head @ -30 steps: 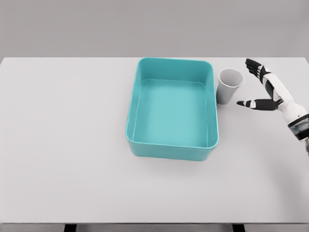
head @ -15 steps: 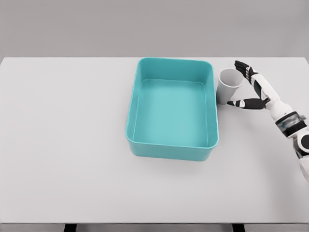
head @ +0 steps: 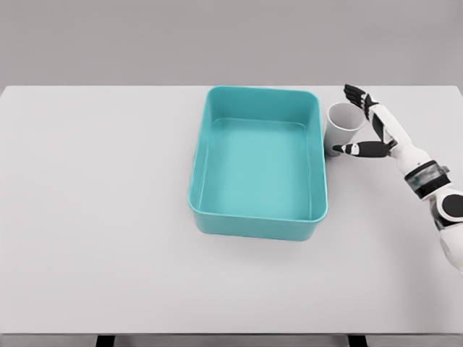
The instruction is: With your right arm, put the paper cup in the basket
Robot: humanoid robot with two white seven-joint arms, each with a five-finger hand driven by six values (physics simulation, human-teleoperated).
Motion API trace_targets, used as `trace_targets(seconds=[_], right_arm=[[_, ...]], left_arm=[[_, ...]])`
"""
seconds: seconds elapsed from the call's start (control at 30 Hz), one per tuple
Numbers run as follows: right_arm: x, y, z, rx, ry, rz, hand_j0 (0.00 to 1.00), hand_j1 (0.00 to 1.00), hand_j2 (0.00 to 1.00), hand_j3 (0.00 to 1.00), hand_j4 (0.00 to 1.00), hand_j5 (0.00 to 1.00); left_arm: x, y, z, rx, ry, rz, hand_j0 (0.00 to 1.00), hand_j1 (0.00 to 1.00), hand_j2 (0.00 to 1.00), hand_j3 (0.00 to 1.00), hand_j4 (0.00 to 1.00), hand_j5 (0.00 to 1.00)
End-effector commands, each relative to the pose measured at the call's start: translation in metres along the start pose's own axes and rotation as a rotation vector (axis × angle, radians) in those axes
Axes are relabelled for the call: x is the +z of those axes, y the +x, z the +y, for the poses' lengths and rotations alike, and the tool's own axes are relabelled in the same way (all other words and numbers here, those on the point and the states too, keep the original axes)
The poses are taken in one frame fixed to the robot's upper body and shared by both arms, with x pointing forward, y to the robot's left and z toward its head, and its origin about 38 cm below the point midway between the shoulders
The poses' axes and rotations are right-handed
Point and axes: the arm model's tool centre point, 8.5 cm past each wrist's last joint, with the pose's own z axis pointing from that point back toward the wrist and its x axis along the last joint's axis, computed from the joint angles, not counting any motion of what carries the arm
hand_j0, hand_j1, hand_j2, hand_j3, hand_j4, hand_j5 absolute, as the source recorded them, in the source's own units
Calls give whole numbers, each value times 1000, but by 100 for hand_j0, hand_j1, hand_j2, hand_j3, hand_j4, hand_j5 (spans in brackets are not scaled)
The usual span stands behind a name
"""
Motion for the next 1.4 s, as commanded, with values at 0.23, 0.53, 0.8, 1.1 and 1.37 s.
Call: trace_targets(seconds=[0.23,0.53,0.8,1.1,1.37], right_arm=[[-5,-1,7,-15,7,0,100,100,100,100,100,100],[-5,1,5,-10,3,-12,63,63,63,63,63,63],[-1,4,-4,18,2,-41,49,49,49,49,49,49],[4,14,-31,80,-2,-58,49,49,49,49,49,49],[-7,33,-50,139,15,-84,49,49,49,49,49,49]], left_arm=[[0,0,0,0,0,0,100,100,100,100,100,100],[0,0,0,0,0,0,100,100,100,100,100,100],[0,0,0,0,0,0,100,100,100,100,100,100],[0,0,0,0,0,0,100,100,100,100,100,100],[0,0,0,0,0,0,100,100,100,100,100,100]])
